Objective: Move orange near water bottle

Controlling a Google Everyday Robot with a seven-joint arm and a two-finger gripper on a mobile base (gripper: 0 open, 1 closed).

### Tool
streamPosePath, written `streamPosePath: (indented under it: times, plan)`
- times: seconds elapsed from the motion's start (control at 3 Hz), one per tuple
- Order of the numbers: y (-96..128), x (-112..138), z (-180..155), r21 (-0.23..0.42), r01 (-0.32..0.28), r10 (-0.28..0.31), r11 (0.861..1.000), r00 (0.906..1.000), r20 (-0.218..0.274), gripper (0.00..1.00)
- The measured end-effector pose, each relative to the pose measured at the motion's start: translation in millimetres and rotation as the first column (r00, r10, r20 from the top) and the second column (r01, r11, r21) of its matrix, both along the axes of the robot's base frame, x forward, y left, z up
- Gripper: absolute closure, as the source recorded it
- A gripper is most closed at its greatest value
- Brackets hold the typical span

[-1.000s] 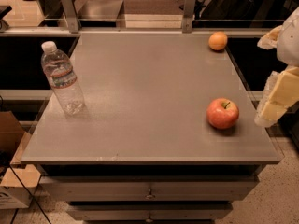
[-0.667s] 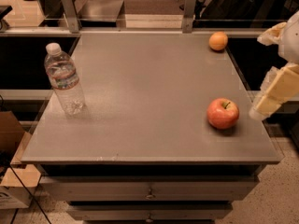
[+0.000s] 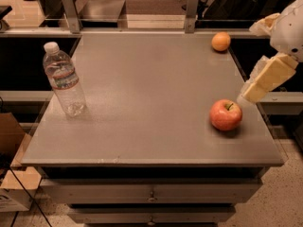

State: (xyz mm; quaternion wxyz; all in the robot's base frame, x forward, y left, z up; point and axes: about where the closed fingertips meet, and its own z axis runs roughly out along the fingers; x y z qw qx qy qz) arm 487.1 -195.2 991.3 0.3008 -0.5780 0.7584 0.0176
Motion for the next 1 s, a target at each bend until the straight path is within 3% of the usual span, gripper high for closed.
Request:
streamPosePath:
  times: [0.33,0.67,1.0]
  plan:
    - [4,26,-3,0.084,0.030,-0.033,0.996,0.9989,0.032,0.00]
    - [7,80,-3,0.243,0.033,-0.057,0.970,0.9938,0.095,0.00]
    - [3,128,-2,0.355,0.029,-0.087,0.934,0.9850,0.149,0.00]
